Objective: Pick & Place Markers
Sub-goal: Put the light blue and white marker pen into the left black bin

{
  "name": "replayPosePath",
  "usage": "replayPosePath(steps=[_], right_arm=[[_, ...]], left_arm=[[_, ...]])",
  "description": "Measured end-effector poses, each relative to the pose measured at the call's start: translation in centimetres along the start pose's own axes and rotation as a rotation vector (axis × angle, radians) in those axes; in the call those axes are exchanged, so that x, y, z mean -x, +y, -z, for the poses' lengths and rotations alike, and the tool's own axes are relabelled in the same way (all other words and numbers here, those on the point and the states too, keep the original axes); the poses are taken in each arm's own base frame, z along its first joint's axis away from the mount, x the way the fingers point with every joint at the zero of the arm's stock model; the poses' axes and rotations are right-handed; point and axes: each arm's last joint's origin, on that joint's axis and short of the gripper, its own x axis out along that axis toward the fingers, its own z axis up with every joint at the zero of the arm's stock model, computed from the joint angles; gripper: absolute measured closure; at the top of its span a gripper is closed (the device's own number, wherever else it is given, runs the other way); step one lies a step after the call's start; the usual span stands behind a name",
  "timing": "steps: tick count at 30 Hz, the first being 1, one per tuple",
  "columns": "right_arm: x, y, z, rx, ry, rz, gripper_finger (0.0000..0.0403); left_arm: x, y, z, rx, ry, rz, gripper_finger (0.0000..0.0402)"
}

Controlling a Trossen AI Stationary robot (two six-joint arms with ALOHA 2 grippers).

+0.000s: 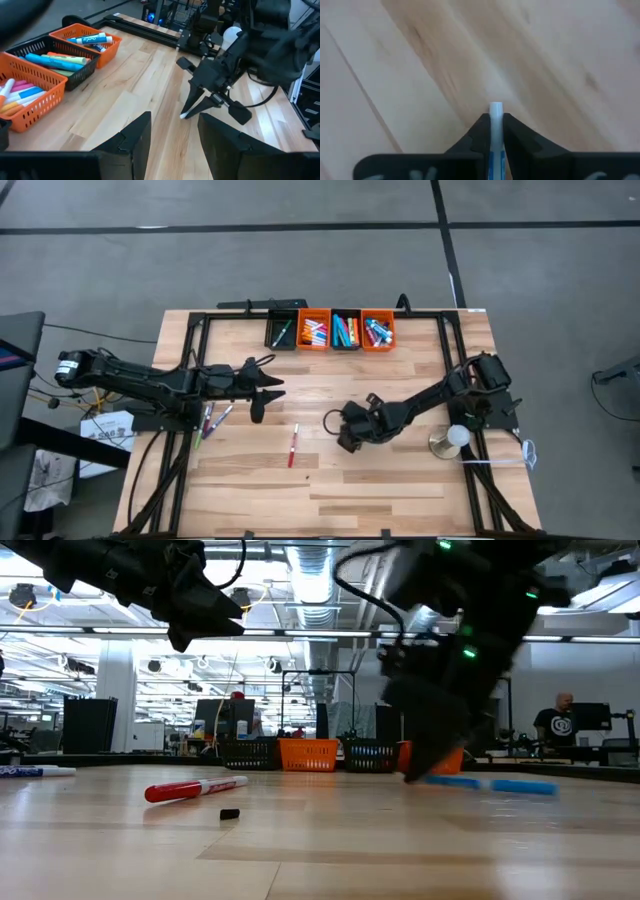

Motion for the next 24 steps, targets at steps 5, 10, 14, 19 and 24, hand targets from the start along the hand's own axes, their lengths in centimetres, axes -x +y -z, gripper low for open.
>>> replayPosePath(steps=[5, 10, 14, 19, 24], right_arm=[[0.8, 0.6, -3.1, 0.089, -0.085, -0.05, 0.0391], [2.6, 1.2, -7.3, 0.178, -0.191, -0.083, 0.038], [4.8, 1.7, -10.7, 0.247, -0.293, -0.109, 0.0383], [7.6, 2.3, -13.7, 0.32, -0.399, -0.132, 0.0394], [10.0, 2.9, -15.5, 0.373, -0.479, -0.17, 0.0386]], left_arm=[[0.0, 0.0, 0.0, 0.0, 0.0, 0.0, 0.0243], [-0.2, 0.0, 0.1, -0.001, 0.005, 0.004, 0.0243], [-0.9, -0.2, 0.6, -0.037, 0.052, 0.061, 0.0243], [-1.8, -0.3, 1.4, -0.064, 0.095, 0.064, 0.0243], [-2.3, -0.6, 1.1, -0.079, 0.039, 0.1, 0.0243]])
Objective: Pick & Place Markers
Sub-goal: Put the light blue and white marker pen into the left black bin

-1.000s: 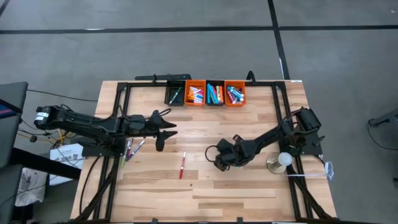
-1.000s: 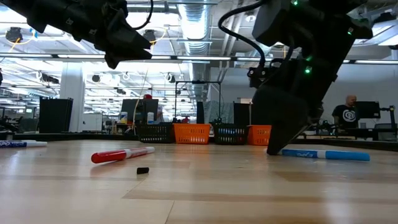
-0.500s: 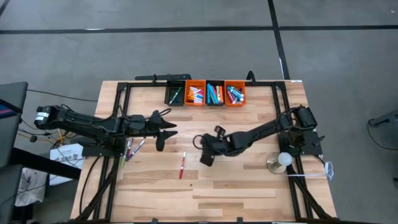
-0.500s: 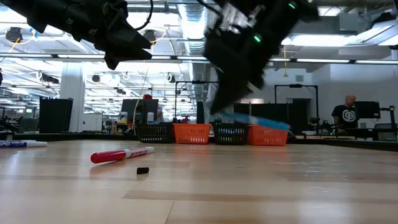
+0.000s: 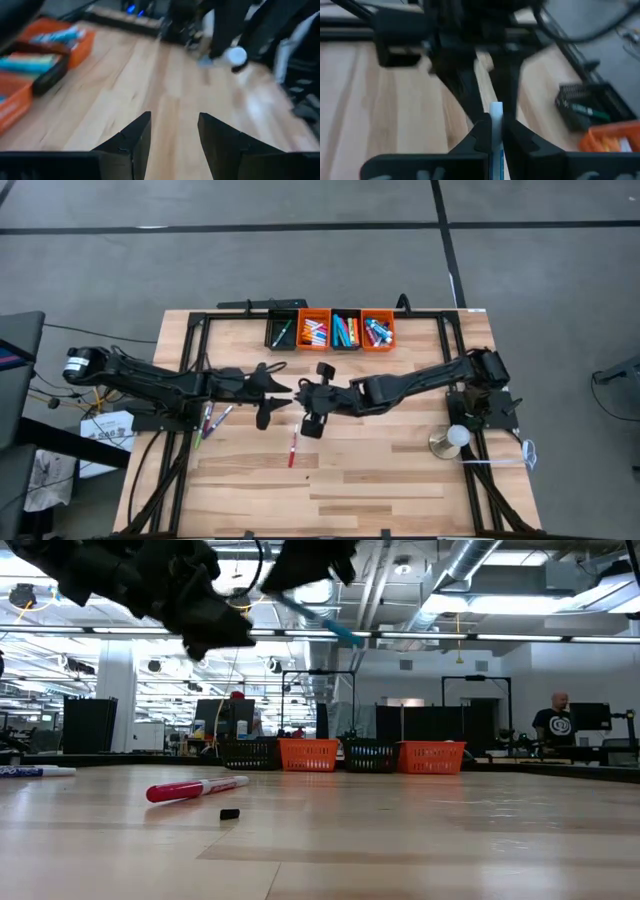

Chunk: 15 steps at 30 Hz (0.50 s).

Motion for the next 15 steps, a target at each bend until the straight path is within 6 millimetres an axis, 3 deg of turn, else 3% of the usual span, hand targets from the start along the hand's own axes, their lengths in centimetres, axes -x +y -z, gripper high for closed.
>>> replayPosePath(steps=[5, 15], right_arm=[[1.2, 0.3, -2.1, 0.056, -0.07, -0.016, 0.0397], [4.3, -0.2, -6.7, 0.103, -0.224, -0.027, 0.0395]], left_arm=[[0.2, -1.0, -1.2, -0.064, -0.125, 0.096, 0.0243], [0.5, -1.7, -2.5, -0.191, -0.283, 0.119, 0.0243]])
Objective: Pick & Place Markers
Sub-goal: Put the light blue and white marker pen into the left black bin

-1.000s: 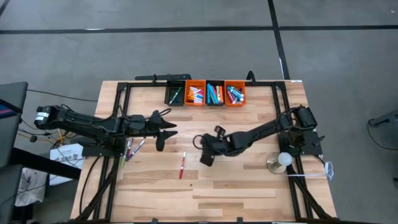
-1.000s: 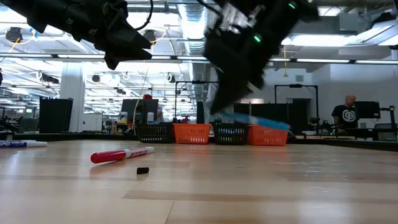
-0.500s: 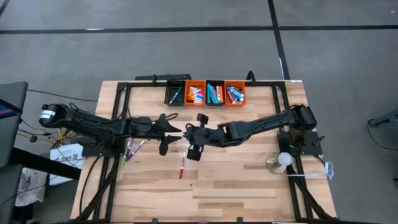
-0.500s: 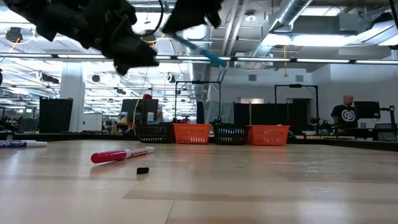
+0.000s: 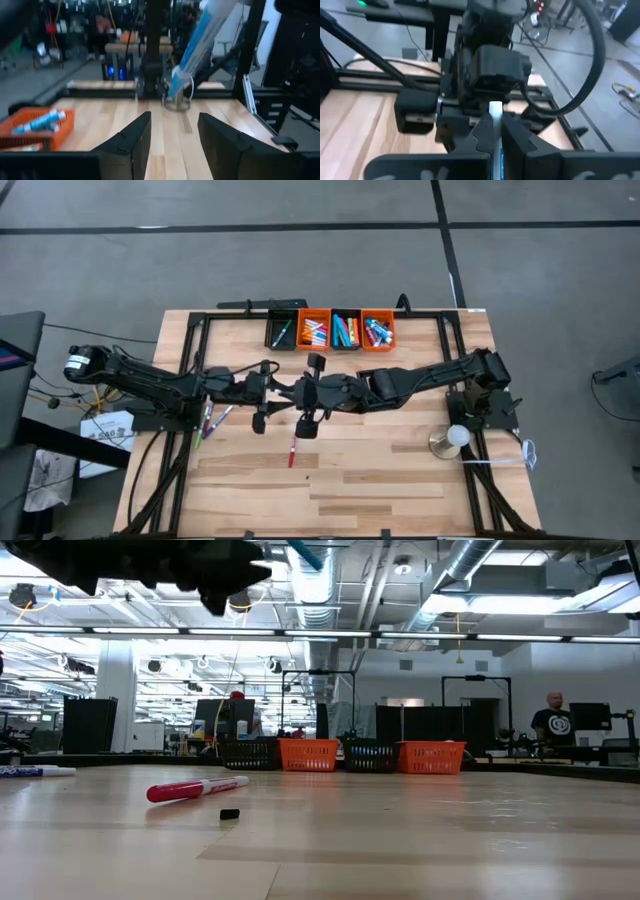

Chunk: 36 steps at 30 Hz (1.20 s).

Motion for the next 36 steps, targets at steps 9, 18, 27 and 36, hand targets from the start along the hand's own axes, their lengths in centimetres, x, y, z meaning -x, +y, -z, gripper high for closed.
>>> replayPosePath(steps=[9, 18, 27, 36], right_arm=[[0.5, -1.0, -1.5, 0.003, -0.047, -0.024, 0.04], [0.3, -1.7, 0.8, 0.072, 0.172, -0.034, 0.0402], [-0.1, -1.3, 4.9, 0.034, 0.427, -0.036, 0.0399], [-2.8, 0.6, 11.2, 0.012, 0.425, -0.029, 0.0398]], left_arm=[[0.1, 0.2, -1.5, -0.089, -0.155, -0.043, 0.0243], [0.1, 0.2, -0.5, -0.11, -0.042, -0.037, 0.0243], [1.8, 0.7, 2.4, -0.069, 0.351, -0.039, 0.0243], [5.7, -1.0, 1.7, 0.099, 0.465, 0.032, 0.0243]])
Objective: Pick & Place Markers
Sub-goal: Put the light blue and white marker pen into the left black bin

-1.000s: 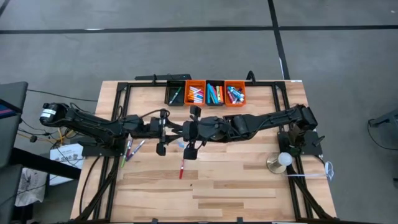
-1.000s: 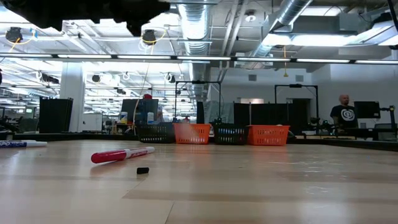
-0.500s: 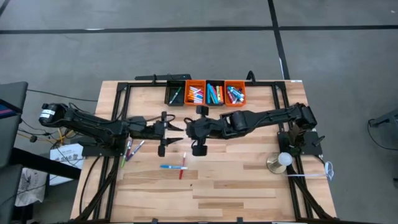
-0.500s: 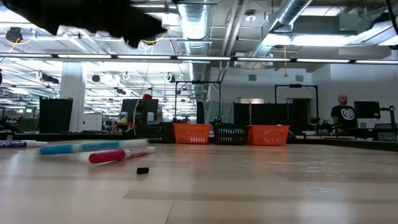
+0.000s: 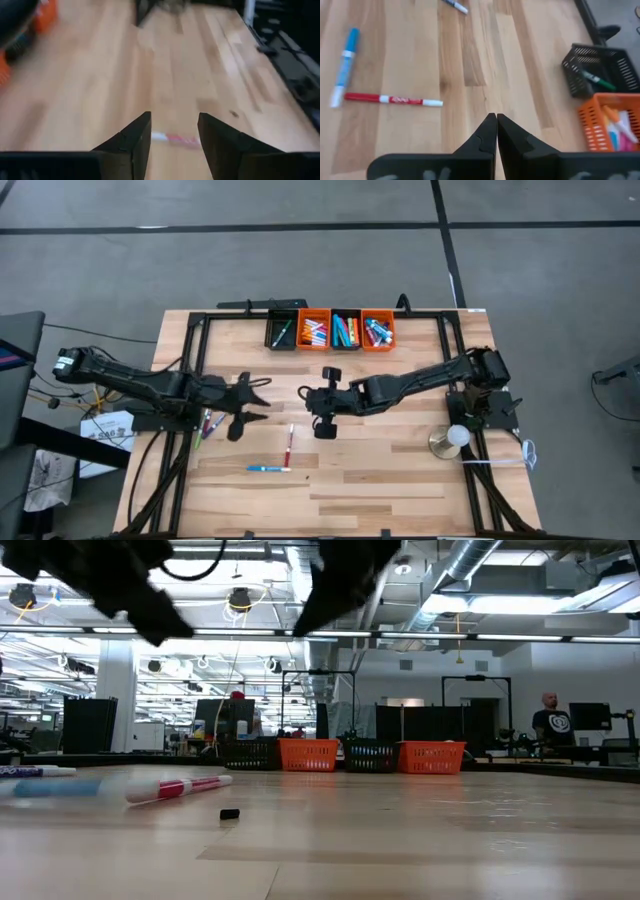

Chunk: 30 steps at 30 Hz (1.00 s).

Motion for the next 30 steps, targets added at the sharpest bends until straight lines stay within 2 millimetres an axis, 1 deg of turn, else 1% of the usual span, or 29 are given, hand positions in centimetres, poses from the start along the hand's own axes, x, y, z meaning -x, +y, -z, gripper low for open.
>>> replayPosePath(steps=[4, 9, 12, 15, 18, 20, 24, 30], right_arm=[[-2.1, 0.3, 2.3, -0.03, -0.029, 0.007, 0.0398], [-3.1, 0.4, 4.0, -0.047, -0.019, 0.011, 0.0398], [-3.0, 0.7, 4.0, -0.046, -0.02, 0.007, 0.0398], [-2.9, 1.1, 4.0, -0.039, -0.029, -0.001, 0.0398], [-2.8, 1.3, 4.0, -0.037, -0.03, -0.004, 0.0398], [-2.8, 1.2, 4.0, -0.045, -0.026, -0.003, 0.0398], [-2.9, 1.2, 4.1, -0.055, -0.011, 0.0, 0.0398], [-2.8, 1.2, 4.1, -0.055, -0.012, 0.007, 0.0398]], left_arm=[[0.4, -1.4, 0.7, 0.1, 0.072, 0.112, 0.0243], [-0.3, -3.9, 1.8, 0.196, 0.183, 0.236, 0.0243], [-1.0, -5.6, 2.9, 0.231, 0.284, 0.27, 0.0243], [-2.0, -7.2, 4.2, 0.228, 0.366, 0.291, 0.0243], [-3.2, -8.9, 4.9, 0.209, 0.368, 0.338, 0.0243], [-3.9, -9.9, 5.2, 0.203, 0.347, 0.375, 0.0243], [-5.0, -11.5, 5.3, 0.197, 0.38, 0.387, 0.0243], [-7.1, -12.9, 5.8, 0.21, 0.433, 0.328, 0.0243]])
